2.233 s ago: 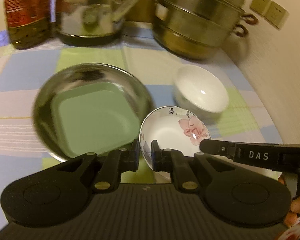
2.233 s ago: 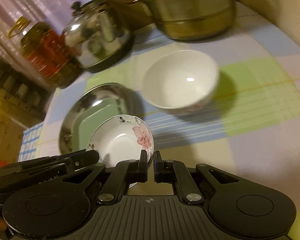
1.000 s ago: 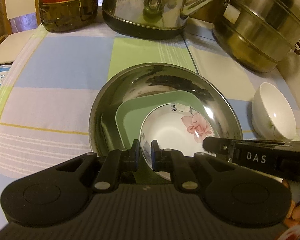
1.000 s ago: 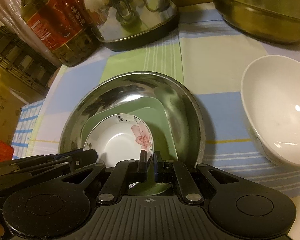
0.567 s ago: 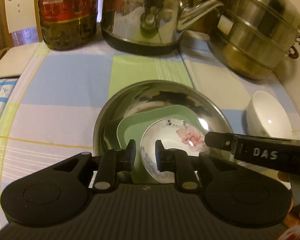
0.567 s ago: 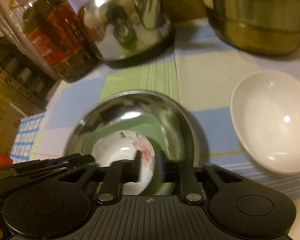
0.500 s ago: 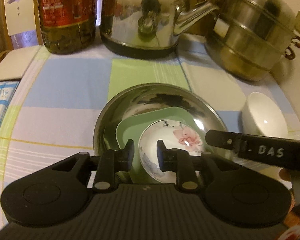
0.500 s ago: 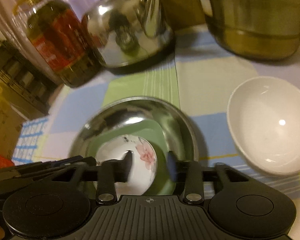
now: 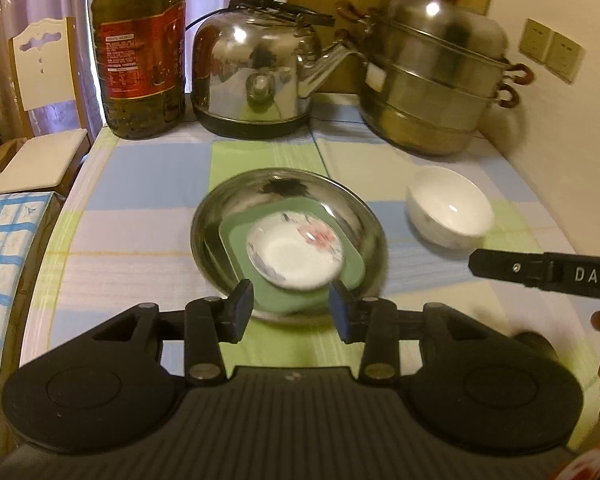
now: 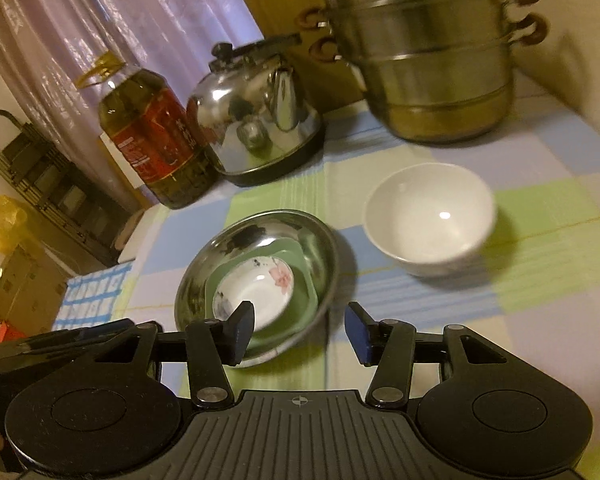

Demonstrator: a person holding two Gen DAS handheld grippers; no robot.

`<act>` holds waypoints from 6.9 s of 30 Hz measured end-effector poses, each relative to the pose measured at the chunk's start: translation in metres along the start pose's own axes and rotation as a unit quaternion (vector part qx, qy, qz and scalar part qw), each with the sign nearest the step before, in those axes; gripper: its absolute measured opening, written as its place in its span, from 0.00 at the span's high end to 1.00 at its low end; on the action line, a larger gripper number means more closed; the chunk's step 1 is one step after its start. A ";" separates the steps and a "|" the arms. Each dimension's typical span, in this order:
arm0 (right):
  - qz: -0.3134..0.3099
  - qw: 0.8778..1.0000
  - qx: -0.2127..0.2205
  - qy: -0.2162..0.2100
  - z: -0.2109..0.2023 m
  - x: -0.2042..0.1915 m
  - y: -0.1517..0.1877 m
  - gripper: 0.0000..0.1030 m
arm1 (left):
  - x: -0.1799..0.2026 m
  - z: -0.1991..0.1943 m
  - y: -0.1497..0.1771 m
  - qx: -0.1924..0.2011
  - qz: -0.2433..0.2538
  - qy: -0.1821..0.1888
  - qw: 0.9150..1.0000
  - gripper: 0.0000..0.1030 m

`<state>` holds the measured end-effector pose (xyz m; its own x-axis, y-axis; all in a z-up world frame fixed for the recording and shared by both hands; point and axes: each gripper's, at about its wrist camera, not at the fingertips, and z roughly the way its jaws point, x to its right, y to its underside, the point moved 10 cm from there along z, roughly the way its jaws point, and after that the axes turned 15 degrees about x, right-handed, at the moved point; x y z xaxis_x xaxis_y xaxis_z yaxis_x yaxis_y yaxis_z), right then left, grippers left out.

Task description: Organize plates and bowls

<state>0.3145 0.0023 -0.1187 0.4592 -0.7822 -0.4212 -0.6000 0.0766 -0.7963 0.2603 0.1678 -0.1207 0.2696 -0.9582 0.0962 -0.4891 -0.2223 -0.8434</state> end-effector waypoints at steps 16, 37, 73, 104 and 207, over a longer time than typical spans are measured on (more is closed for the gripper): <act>0.012 1.000 -0.007 0.014 -0.139 0.037 0.039 0.50 | 0.065 -0.107 0.043 0.007 0.003 0.024 1.000 0.51; -0.005 0.999 -0.038 0.035 -0.210 0.064 0.084 0.50 | 0.077 -0.166 0.093 -0.019 -0.029 -0.008 0.999 0.51; 0.013 0.994 -0.088 0.062 -0.200 0.065 0.114 0.51 | 0.044 -0.157 0.120 -0.069 -0.036 -0.039 0.996 0.52; 0.000 0.992 -0.123 0.032 -0.131 0.019 0.118 0.50 | 0.007 -0.109 0.115 -0.096 -0.076 -0.019 0.992 0.52; 0.075 0.993 -0.005 0.090 -0.029 0.097 -0.026 0.82 | 0.143 0.075 -0.020 -0.038 0.034 0.134 0.990 0.84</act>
<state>0.3556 -0.0929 -0.1266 0.2400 -0.8604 -0.4496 -0.6600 0.1951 -0.7255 0.3704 0.0491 -0.1301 0.0086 -0.9825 0.1862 -0.5624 -0.1587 -0.8115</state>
